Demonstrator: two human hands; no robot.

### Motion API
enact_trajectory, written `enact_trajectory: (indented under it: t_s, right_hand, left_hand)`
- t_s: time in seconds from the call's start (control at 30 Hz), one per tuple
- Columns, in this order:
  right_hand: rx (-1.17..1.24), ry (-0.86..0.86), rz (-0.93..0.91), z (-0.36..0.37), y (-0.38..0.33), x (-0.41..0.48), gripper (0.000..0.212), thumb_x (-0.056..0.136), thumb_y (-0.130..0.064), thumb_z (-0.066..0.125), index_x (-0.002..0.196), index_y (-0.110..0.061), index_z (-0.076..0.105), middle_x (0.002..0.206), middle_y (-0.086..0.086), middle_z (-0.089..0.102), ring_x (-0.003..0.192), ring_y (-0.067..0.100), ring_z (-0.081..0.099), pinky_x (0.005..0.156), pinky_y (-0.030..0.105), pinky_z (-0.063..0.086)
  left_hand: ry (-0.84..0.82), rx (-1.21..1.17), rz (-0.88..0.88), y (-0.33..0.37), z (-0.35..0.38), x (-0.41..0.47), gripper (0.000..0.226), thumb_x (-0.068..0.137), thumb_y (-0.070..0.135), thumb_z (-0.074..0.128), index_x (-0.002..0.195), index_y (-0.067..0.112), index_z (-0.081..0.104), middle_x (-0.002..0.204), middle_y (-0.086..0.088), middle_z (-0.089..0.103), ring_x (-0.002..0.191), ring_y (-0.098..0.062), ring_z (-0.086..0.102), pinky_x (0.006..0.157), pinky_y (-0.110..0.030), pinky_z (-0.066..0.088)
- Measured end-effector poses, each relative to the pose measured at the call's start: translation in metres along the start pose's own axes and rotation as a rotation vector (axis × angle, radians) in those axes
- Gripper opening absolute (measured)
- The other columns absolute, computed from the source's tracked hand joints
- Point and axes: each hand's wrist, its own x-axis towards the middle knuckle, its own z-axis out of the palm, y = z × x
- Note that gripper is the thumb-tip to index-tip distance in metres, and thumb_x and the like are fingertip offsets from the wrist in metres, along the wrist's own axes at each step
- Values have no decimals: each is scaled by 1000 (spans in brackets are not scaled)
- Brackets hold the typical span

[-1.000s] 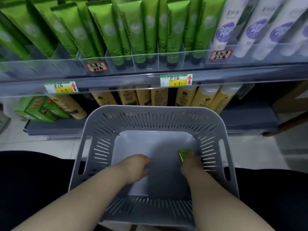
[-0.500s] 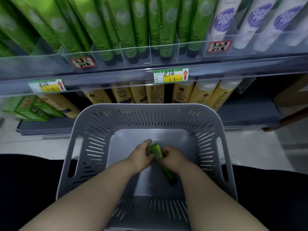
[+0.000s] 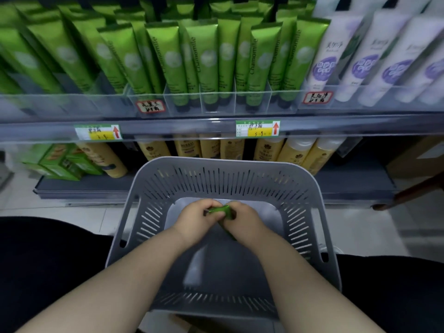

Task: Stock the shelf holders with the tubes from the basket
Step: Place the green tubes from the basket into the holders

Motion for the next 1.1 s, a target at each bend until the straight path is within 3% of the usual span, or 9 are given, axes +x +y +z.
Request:
enact_trajectory:
  t_s: [0.1,0.2,0.33,0.43,0.57,0.7,0.8,1.03,1.1]
  right_hand:
    - [-19,33,-97,-10,-22,-11,12,86,-20,62,96,-13,61,80,-4,56,76,12,52,56,5,35]
    - [9,73,-151,-15,-46,-21,11,85,-15,62,95,-20,60,79,-9,58,75,5,54,58,1,36]
    - [-28,123,-218,-16,-84,-33,16,84,-13,63,89,-25,54,82,-8,59,81,8,56,59,4,37]
    - [-143,153,-290,-22,-118,-38,19,83,-16,65,101,-21,61,93,-3,63,86,10,56,60,9,35]
    - [-210,158,-403,-30,-167,-42,37,84,-16,65,120,-19,60,116,-3,64,106,11,57,79,8,32]
    - [-227,133,-490,-30,-216,-41,38,85,-17,65,122,-22,57,113,-8,63,100,4,55,82,10,36]
    - [-251,103,-560,-24,-249,-36,35,87,-19,62,121,-21,57,113,-1,65,102,13,59,89,24,45]
    - [-317,45,-638,-8,-308,-9,35,88,-29,61,121,-20,54,116,0,62,108,14,57,94,31,47]
    - [-343,40,-674,-6,-326,1,31,89,-31,60,117,-19,56,105,-6,61,100,11,56,85,23,46]
  left_hand:
    - [72,53,106,18,-26,-9,14,83,17,69,96,17,71,91,3,62,84,-5,55,73,-2,35]
    - [98,18,184,34,-52,-22,17,82,16,69,98,20,72,90,3,61,88,-9,58,81,-9,40]
    - [148,-68,261,53,-86,-38,19,81,14,70,91,30,68,90,2,63,89,-11,61,85,-20,46]
    - [189,-74,343,66,-118,-49,18,81,12,70,92,25,70,89,5,64,86,-5,60,82,-13,44]
    - [293,-118,432,81,-169,-63,22,80,14,71,88,33,68,92,7,66,86,2,59,81,-9,42]
    - [400,-164,492,91,-218,-76,33,78,17,72,77,50,69,86,10,67,85,-2,62,80,-17,48]
    - [429,-142,505,96,-248,-86,32,77,19,73,78,51,70,86,14,68,83,-3,63,78,-22,51]
    - [485,37,509,105,-318,-98,19,78,20,71,87,36,70,90,10,68,85,0,61,73,-6,44]
    - [499,65,512,107,-340,-96,18,77,22,71,86,37,70,88,14,69,83,4,60,69,-3,42]
